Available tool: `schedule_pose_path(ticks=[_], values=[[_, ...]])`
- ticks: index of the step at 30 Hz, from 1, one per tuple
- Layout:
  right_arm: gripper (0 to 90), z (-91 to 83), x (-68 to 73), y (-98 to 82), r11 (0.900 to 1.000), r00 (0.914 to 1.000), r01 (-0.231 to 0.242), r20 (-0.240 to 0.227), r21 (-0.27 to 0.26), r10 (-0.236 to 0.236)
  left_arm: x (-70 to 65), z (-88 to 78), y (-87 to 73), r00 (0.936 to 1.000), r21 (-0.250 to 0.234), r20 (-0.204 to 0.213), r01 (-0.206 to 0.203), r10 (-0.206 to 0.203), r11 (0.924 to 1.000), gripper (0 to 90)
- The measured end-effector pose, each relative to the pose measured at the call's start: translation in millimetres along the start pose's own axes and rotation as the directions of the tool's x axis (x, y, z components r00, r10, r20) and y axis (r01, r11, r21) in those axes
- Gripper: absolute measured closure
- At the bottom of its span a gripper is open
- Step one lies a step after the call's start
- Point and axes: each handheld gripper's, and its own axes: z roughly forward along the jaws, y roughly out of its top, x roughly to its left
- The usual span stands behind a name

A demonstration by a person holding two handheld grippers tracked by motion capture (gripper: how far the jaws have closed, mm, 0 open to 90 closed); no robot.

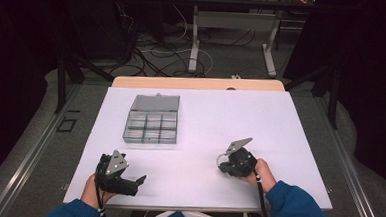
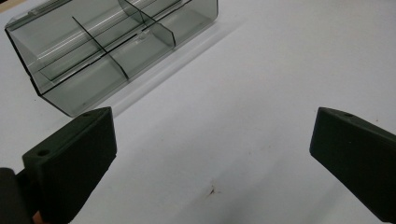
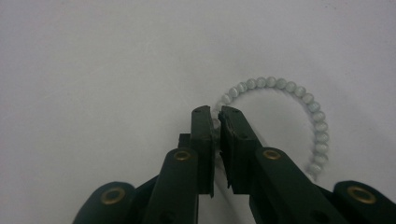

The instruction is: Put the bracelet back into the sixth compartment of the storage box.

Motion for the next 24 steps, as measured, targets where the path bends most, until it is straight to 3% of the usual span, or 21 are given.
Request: schedule_pose_path(ticks=[8, 11, 14, 24], values=[[85.4, -0.5, 3.6, -1.1, 1.0, 0.9994, -0.027, 0.024, -0.01, 0.027, -0.8, 1.4, -0.1, 1.0, -0.014, -0.006, 0.002, -0.002, 0.9999, 0.5], [85.4, -0.5, 6.3, -0.5, 1.0, 0.9984, -0.026, 0.049, -0.016, 0.027, -0.3, 0.2, 0.2, 1.0, 0.0, 0.001, -0.002, 0.002, 1.0, 0.6], [86.9, -4.1, 6.3, 0.9, 0.999, 0.9993, -0.022, 0.03, -0.031, 0.023, -0.3, 0.0, 0.2, 1.0, -0.003, 0.0, -0.002, 0.002, 1.0, 0.6], [86.9, -11.6, 6.6, 2.8, 0.998, 0.9986, -0.003, 0.053, -0.068, 0.006, -0.3, 0.1, 0.3, 1.0, -0.002, 0.001, -0.005, 0.005, 1.0, 0.5]])
